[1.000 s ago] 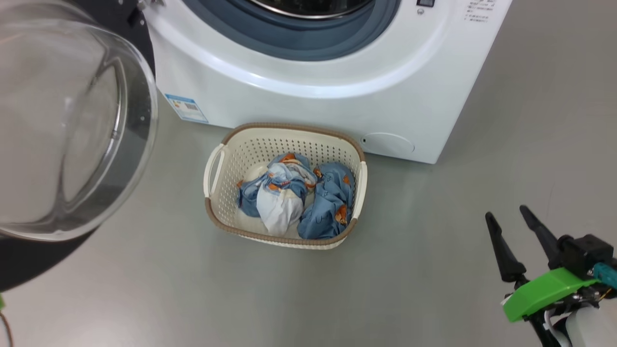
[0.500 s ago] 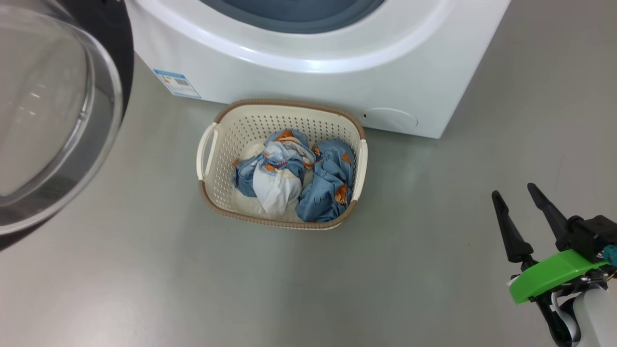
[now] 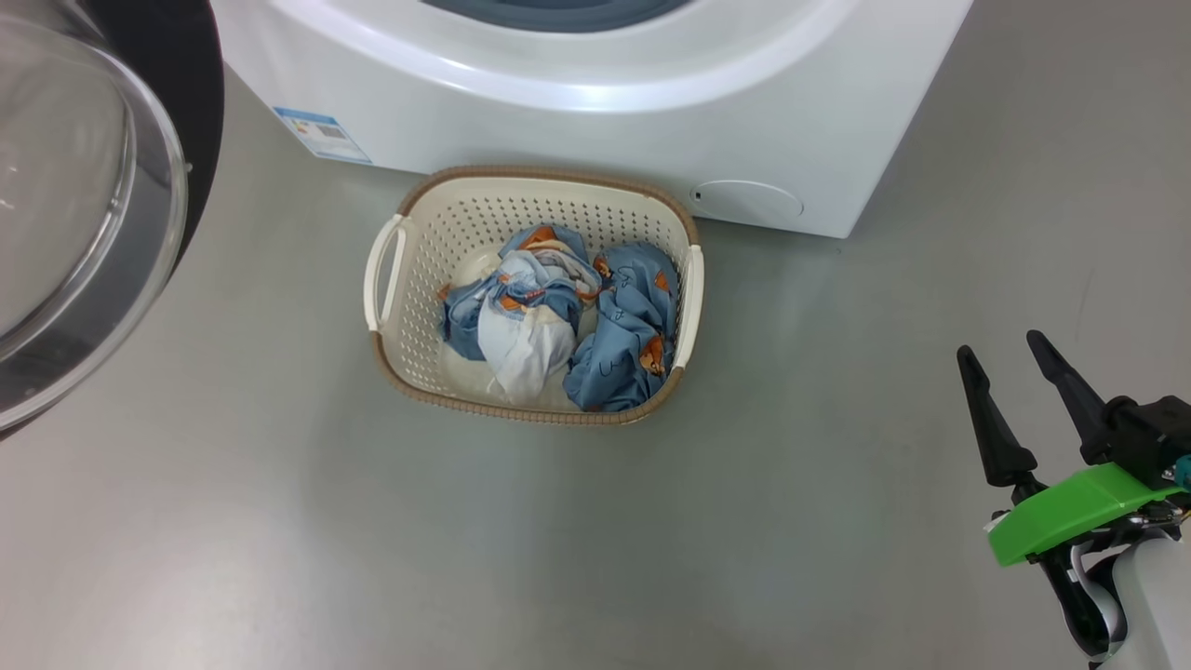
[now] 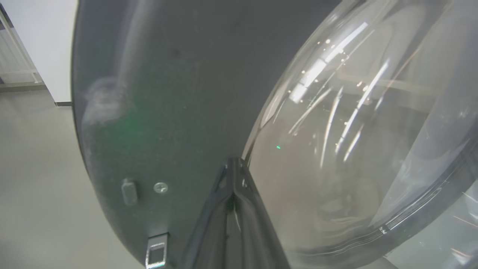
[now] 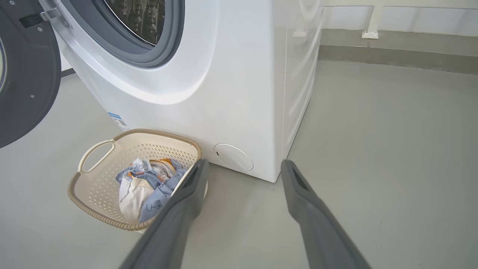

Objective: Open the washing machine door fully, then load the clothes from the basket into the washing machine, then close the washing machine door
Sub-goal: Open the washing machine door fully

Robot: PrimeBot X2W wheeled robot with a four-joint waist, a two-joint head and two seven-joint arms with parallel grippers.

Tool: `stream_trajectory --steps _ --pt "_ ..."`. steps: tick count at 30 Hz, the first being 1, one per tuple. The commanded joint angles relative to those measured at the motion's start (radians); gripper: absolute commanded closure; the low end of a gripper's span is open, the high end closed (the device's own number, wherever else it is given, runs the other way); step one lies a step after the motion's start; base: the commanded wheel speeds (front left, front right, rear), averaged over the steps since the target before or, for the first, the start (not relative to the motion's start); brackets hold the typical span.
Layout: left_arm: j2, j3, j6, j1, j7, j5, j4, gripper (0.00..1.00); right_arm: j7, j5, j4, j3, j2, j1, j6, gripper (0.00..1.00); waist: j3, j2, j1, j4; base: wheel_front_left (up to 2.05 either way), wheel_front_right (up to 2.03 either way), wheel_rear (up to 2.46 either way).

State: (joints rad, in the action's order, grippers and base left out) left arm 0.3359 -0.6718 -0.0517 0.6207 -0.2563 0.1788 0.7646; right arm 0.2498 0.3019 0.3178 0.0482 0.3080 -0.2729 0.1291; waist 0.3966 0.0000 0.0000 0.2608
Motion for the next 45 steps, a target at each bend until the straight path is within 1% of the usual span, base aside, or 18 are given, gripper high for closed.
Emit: stream_trajectory --steps 1,4,8,14,20,21,22,23,25,27,28,29,31,32,38,45 --pt "0.086 -0.024 0.002 0.01 -0.006 -0.016 -0.017 1.0 0.012 -0.002 -0.017 0.02 0.002 0.0 0.002 0.0 -0.009 0.0 0.0 -0.002 0.0 0.0 0.0" --pt "0.078 -0.028 0.005 0.007 -0.006 -0.026 -0.015 1.0 0.012 -0.001 -0.014 0.019 -0.002 0.004 0.002 0.0 -0.022 0.0 0.0 -0.002 0.0 0.0 0.0" --pt "0.046 -0.035 -0.001 -0.019 -0.006 -0.032 -0.046 1.0 0.012 0.0 -0.011 0.017 -0.009 0.013 0.002 0.0 -0.049 0.0 0.0 0.001 0.0 0.0 0.0" --pt "-0.028 -0.058 -0.04 -0.1 -0.006 -0.014 -0.127 1.0 0.012 0.001 -0.004 0.021 -0.025 0.038 0.002 0.0 -0.106 0.0 0.0 0.002 0.0 0.0 0.0" --pt "-0.096 -0.036 -0.069 -0.207 -0.006 -0.022 -0.216 1.0 0.012 0.004 0.003 0.024 -0.036 0.064 0.002 0.0 -0.161 0.0 0.0 0.006 0.0 0.0 0.0" --pt "-0.108 -0.032 -0.071 -0.224 -0.006 -0.022 -0.229 0.97 0.012 0.005 0.004 0.025 -0.038 0.068 0.002 0.0 -0.168 0.0 0.0 0.006 0.0 0.0 0.0" --pt "-0.118 -0.026 -0.073 -0.24 -0.006 -0.022 -0.241 0.84 0.012 0.005 0.004 0.026 -0.039 0.071 0.002 0.0 -0.176 0.0 0.0 0.006 0.0 0.0 0.0" --pt "-0.118 -0.026 -0.073 -0.24 -0.006 -0.022 -0.241 0.84 0.012 0.005 0.004 0.026 -0.039 0.071 0.002 0.0 -0.176 0.0 0.0 0.006 0.0 0.0 0.0" --pt "-0.133 -0.017 -0.076 -0.267 -0.006 -0.021 -0.262 0.65 0.012 0.007 0.006 0.027 -0.043 0.079 0.002 0.0 -0.192 0.0 0.0 0.006 0.0 0.0 0.0" --pt "-0.144 0.005 -0.077 -0.296 -0.006 -0.026 -0.291 0.55 0.012 0.009 0.009 0.027 -0.046 0.087 0.002 0.0 -0.209 0.0 0.0 0.005 0.0 0.0 0.0" --pt "-0.147 0.019 -0.078 -0.312 -0.006 -0.032 -0.304 0.53 0.012 0.01 0.01 0.027 -0.048 0.092 0.002 0.0 -0.217 0.0 0.0 0.004 0.0 0.0 0.0" --pt "-0.153 0.029 -0.078 -0.326 -0.006 -0.027 -0.316 0.44 0.012 0.011 0.011 0.028 -0.05 0.097 0.002 0.0 -0.226 0.0 0.0 0.003 0.0 0.0 0.0" --pt "-0.162 0.079 -0.078 -0.358 -0.006 -0.004 -0.339 0.17 0.012 0.013 0.012 0.03 -0.052 0.108 0.002 0.0 -0.241 0.0 0.0 -0.003 0.0 0.0 0.0" --pt "-0.164 0.097 -0.079 -0.376 -0.006 0.005 -0.351 0.01 0.012 0.014 0.012 0.031 -0.053 0.112 0.002 0.0 -0.248 0.0 0.0 -0.007 0.0 0.0 0.0" --pt "-0.185 0.228 -0.079 -0.467 -0.006 0.083 -0.437 0.0 0.012 0.016 0.01 0.029 -0.062 0.129 0.002 0.0 -0.28 0.0 0.0 -0.042 0.0 0.0 0.0" --pt "-0.192 0.331 -0.079 -0.529 -0.006 0.123 -0.493 0.0 0.012 0.016 0.004 0.02 -0.064 0.137 0.002 0.0 -0.293 0.0 0.0 -0.097 0.0 0.0 0.0"
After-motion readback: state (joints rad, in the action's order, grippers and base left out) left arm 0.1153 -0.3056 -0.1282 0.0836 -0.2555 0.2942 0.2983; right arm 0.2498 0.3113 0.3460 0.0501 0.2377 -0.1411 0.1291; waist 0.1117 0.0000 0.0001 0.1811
